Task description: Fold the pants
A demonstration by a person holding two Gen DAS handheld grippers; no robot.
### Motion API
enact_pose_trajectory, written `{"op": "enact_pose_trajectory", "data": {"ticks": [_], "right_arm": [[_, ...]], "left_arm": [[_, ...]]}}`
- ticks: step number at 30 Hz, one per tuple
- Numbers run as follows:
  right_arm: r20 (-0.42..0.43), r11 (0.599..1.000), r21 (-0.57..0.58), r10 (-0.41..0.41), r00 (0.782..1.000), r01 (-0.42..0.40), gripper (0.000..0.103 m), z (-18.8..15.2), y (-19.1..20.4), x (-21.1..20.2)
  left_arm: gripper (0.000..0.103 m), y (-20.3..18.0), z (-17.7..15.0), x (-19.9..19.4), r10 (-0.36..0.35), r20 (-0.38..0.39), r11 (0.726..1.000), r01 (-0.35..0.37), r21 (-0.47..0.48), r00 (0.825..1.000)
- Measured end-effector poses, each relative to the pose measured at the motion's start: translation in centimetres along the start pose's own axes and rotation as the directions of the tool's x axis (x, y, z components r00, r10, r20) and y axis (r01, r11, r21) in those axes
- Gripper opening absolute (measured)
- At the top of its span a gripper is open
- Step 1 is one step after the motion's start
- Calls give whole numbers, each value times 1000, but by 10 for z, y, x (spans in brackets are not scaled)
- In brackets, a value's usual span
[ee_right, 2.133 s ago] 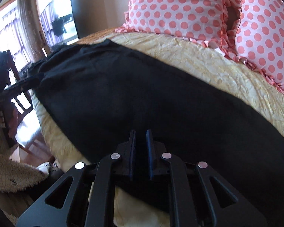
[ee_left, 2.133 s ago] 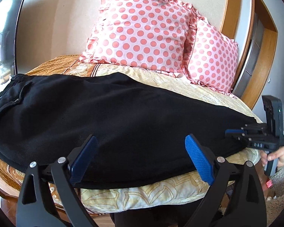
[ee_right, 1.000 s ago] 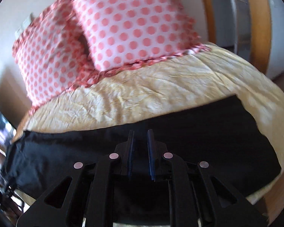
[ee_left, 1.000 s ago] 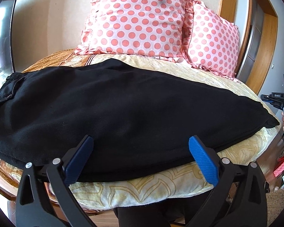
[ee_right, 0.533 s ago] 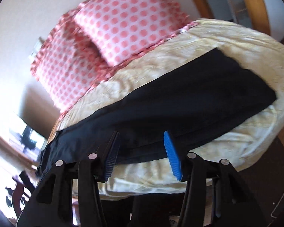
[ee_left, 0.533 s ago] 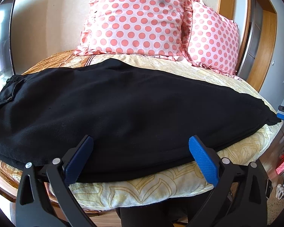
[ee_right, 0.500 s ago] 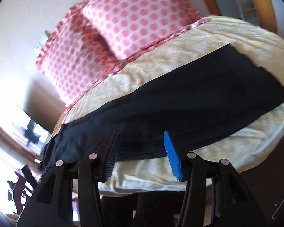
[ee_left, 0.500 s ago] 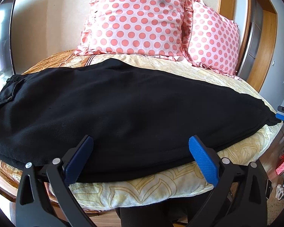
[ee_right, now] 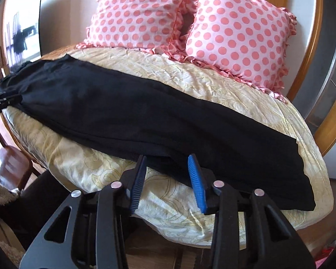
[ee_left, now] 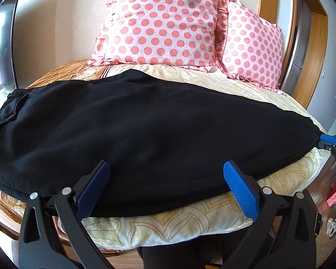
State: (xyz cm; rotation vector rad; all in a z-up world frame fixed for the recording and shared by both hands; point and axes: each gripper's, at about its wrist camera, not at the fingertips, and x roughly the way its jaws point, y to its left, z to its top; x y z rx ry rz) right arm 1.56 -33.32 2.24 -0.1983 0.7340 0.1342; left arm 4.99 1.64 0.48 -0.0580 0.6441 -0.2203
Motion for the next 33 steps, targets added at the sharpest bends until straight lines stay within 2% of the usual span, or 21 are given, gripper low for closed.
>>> {"op": "enact_pose_trajectory", "data": {"ticks": [6, 9, 10, 14, 20, 23, 25, 27, 29, 31, 33], "right_arm": [[23, 999, -27, -30, 999, 30, 33, 4, -1, 7], [2, 995, -75, -68, 998, 68, 6, 5, 1, 17], [1, 996, -72, -58, 998, 58, 4, 4, 1, 17], [1, 998, -57, -10, 1000, 10, 3, -7, -2, 8], [-13, 999, -40, 17, 1000, -18, 4, -16, -5, 5], [-5, 994, 84, 75, 997, -74, 5, -20, -31, -8], [30, 971, 234, 47, 998, -53, 5, -25, -64, -20], [65, 909, 417, -23, 998, -6, 5, -32, -107, -31], [58, 842, 536, -115, 992, 66, 5, -34, -146, -37], [23, 818, 555, -194, 981, 149, 8, -24, -177, -31], [-29, 827, 524, -223, 974, 205, 8, -8, -202, -9]], "left_arm": [[101, 0, 0, 0, -3, -1, 1000, 3, -9, 1000], [101, -2, 1, 2, 10, -3, 1000, -10, 4, 1000], [101, -2, 1, 2, 11, -4, 1000, -11, 5, 1000], [101, 1, 1, 1, -4, -6, 1000, 4, -1, 1000], [101, -1, 1, 1, 2, -12, 1000, -2, 14, 1000], [101, 1, 1, 0, -7, -8, 1000, 7, 8, 1000], [101, 1, 1, 0, -7, -5, 1000, 7, 0, 1000], [101, 1, 1, 1, -6, -4, 1000, 6, -2, 1000], [101, 1, 1, 1, -9, -4, 1000, 9, 2, 1000], [101, -1, 1, 2, -4, -6, 1000, 4, 12, 1000], [101, -2, 2, 3, 4, -9, 1000, -4, 20, 1000]]}}
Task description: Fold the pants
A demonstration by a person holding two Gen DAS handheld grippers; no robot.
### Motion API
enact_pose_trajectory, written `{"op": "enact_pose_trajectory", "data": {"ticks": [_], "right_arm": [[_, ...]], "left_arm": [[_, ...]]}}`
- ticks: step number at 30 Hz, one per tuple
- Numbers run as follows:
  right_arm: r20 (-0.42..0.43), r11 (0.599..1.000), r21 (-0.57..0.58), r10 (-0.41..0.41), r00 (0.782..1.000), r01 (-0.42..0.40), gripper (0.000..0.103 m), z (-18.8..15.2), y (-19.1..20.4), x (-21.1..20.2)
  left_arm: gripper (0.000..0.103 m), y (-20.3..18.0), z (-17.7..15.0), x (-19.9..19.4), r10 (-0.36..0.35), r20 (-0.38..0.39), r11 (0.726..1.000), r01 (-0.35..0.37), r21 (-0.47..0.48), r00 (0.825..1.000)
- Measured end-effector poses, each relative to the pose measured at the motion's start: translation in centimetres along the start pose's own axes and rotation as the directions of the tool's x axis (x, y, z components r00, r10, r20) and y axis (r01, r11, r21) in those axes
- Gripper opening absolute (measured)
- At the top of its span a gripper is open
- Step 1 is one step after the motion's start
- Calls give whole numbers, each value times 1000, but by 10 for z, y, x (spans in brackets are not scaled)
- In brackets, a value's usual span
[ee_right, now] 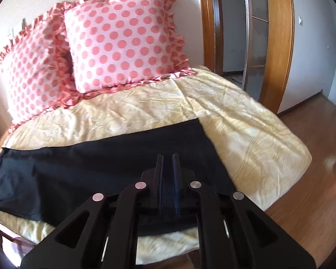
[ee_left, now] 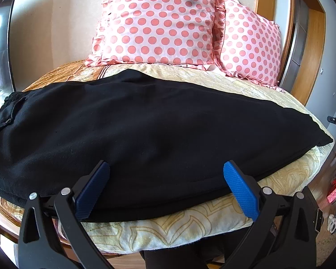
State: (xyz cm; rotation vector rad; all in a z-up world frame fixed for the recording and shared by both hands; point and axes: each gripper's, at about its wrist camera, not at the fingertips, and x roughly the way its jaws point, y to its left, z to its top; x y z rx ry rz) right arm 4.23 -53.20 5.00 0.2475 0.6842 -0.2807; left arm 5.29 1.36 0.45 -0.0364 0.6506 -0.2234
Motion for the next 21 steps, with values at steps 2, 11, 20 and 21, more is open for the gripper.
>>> {"op": "enact_pose_trajectory", "data": {"ticks": [2, 11, 20, 21], "right_arm": [[-48, 1000, 1, -29, 998, 29, 8, 22, -8, 33], [-208, 997, 21, -65, 976, 71, 8, 38, -34, 120], [-97, 996, -81, -54, 994, 47, 1, 24, -31, 107], [-79, 994, -97, -65, 995, 57, 1, 24, -31, 104]], "left_arm": [[101, 0, 1, 0, 4, -2, 1000, -4, -6, 1000], [101, -1, 3, 4, 29, -10, 1000, -29, -12, 1000], [101, -4, 4, 9, 62, -18, 998, -62, 18, 998], [101, -4, 4, 9, 63, -19, 998, -63, 19, 998]]}}
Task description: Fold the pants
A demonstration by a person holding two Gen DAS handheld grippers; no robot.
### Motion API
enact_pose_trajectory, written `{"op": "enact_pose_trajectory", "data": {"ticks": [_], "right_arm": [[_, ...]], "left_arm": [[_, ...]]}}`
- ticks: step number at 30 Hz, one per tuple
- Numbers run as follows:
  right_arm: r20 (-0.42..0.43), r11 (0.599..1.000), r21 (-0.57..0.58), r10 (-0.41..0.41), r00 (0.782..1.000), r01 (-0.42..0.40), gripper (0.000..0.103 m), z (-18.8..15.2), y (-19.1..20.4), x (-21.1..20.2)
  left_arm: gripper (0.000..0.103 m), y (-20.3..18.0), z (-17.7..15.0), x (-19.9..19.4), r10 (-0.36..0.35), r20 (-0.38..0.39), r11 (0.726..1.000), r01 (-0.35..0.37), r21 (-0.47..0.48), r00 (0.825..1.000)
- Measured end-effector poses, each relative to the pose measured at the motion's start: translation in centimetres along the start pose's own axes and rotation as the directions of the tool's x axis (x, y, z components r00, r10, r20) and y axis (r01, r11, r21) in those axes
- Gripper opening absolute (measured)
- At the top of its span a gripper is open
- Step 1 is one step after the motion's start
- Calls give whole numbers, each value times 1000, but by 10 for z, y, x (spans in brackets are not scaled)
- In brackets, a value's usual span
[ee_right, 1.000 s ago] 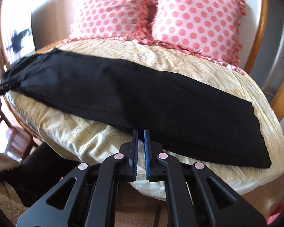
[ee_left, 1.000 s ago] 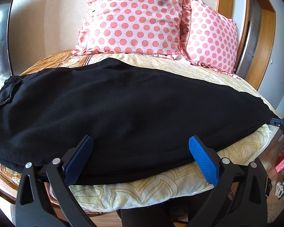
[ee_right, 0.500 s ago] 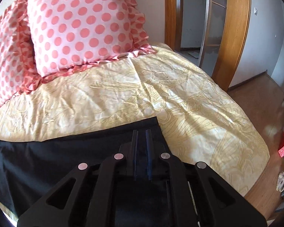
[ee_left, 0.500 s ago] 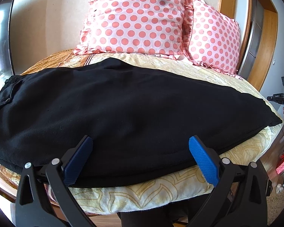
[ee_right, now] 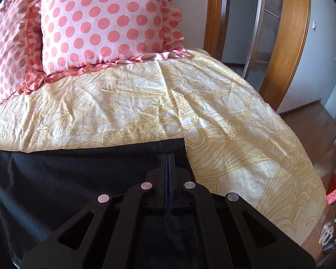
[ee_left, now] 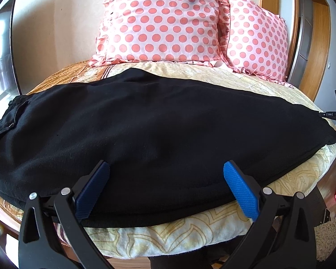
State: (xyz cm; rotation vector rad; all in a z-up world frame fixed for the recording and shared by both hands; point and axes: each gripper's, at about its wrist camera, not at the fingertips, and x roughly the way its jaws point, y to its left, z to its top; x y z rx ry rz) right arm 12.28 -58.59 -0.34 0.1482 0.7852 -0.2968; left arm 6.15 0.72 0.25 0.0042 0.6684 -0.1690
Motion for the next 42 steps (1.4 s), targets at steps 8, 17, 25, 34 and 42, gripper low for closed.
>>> {"op": "enact_pose_trajectory", "data": {"ticks": [8, 17, 25, 34, 42], "right_arm": [[-17, 997, 60, 58, 998, -57, 35, 2, -14, -1], [-4, 997, 18, 74, 997, -74, 18, -1, -10, 5], [86, 997, 48, 53, 995, -57, 3, 15, -17, -3], [-52, 992, 104, 78, 996, -73, 6, 18, -25, 9], [-10, 981, 145, 130, 992, -127, 47, 17, -26, 6]], "left_arm": [[101, -2, 1, 2, 14, -7, 1000, -14, 12, 1000], [101, -2, 2, 4, 25, -12, 1000, -24, 16, 1000], [101, -4, 3, 7, 36, -16, 999, -35, 22, 999], [101, -5, 4, 7, 41, -19, 999, -40, 21, 999], [101, -4, 4, 8, 44, -23, 999, -43, 24, 999]]}}
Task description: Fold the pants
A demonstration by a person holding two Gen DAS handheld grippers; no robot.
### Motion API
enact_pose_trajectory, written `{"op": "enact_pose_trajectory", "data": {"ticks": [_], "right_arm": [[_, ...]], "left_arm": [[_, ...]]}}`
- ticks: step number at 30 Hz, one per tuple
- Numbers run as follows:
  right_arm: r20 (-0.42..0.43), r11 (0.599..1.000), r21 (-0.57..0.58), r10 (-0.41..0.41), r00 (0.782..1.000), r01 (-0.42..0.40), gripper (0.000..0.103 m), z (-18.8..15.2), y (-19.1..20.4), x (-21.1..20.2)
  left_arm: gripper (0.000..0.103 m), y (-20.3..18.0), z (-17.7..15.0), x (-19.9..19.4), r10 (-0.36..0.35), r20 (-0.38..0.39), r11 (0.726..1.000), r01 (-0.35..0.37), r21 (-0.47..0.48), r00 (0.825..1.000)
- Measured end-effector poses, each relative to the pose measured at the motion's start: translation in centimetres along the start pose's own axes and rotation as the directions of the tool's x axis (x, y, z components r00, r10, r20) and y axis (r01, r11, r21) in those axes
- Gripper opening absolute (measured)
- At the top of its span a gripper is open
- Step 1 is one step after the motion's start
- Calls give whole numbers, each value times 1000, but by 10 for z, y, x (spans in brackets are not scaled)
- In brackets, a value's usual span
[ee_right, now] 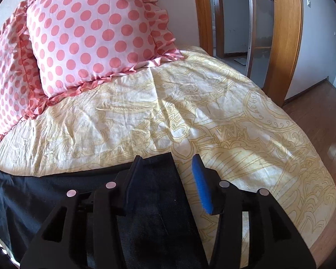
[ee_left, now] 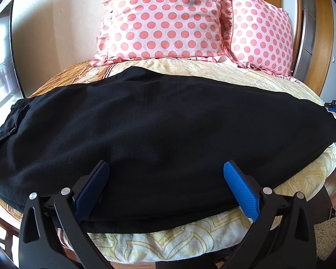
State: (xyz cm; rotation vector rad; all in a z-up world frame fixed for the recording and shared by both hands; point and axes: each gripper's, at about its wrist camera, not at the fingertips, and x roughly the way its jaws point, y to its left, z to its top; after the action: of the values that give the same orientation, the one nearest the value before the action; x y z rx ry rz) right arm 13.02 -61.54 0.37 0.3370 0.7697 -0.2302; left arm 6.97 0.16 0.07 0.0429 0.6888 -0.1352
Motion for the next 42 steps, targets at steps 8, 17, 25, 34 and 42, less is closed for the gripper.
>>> {"op": "enact_pose_trajectory", "data": {"ticks": [8, 17, 25, 34, 42], "right_arm": [[74, 994, -107, -24, 997, 32, 11, -10, 13, -7], [-20, 977, -177, -128, 992, 123, 13, 1, 28, 19], [40, 961, 24, -277, 960, 276, 62, -11, -3, -40], [36, 896, 441, -67, 997, 44, 53, -104, -49, -106], [75, 856, 513, 22, 997, -57, 51, -119, -41, -96]], "left_arm": [[101, 0, 0, 0, 2, -1, 1000, -2, 2, 1000], [101, 0, 0, 0, 2, 1, 1000, -2, -2, 1000], [101, 2, 0, -2, -18, 14, 1000, 18, -7, 1000], [101, 4, -3, -8, -51, 44, 999, 51, -3, 998], [101, 7, -10, -34, -76, 106, 997, 79, -17, 991]]}}
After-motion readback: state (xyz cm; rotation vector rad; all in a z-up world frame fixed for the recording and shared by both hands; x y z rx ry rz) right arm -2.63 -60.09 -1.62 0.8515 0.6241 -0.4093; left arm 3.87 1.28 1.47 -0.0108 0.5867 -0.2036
